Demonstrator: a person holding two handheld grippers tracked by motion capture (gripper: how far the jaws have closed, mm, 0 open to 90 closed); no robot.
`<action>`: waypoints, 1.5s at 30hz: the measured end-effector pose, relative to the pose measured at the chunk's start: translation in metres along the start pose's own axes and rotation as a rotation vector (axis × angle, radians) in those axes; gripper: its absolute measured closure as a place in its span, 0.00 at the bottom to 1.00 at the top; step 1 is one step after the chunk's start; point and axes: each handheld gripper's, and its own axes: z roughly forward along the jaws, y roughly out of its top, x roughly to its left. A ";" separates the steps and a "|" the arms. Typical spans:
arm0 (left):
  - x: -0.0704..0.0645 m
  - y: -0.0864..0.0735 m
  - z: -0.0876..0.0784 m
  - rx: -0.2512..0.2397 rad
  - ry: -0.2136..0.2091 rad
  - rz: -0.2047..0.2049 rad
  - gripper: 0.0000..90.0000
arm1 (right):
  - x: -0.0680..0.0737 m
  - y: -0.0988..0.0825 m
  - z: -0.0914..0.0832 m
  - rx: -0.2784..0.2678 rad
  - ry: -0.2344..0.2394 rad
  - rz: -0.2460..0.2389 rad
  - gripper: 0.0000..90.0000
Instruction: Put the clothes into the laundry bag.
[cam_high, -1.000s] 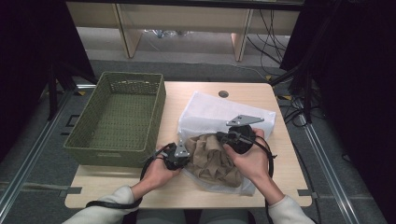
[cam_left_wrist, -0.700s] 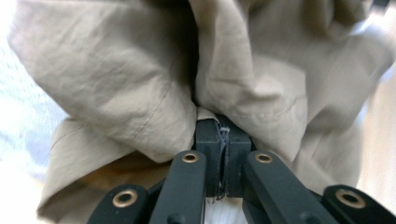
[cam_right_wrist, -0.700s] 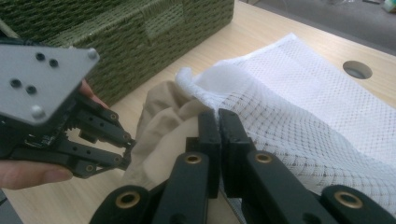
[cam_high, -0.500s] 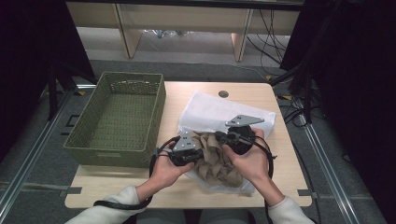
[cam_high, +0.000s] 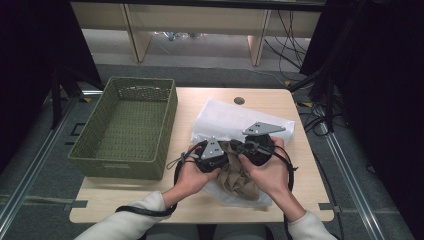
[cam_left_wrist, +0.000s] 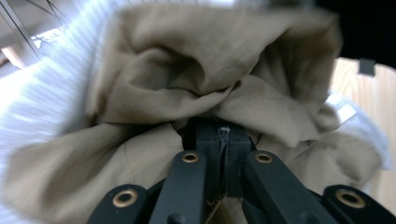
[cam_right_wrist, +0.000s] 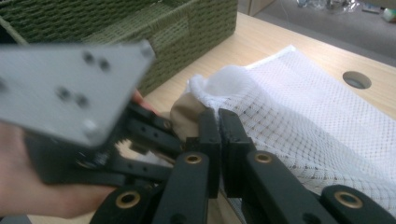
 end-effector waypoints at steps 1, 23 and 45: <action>0.000 -0.004 0.004 -0.002 0.001 -0.010 0.98 | -0.003 -0.001 0.001 -0.003 -0.010 -0.029 1.00; -0.007 -0.017 -0.045 0.070 -0.011 0.028 0.38 | -0.010 -0.003 0.003 0.015 -0.033 -0.001 1.00; -0.037 -0.052 -0.012 0.246 -0.016 0.190 0.48 | -0.008 -0.005 0.008 0.035 -0.019 0.002 1.00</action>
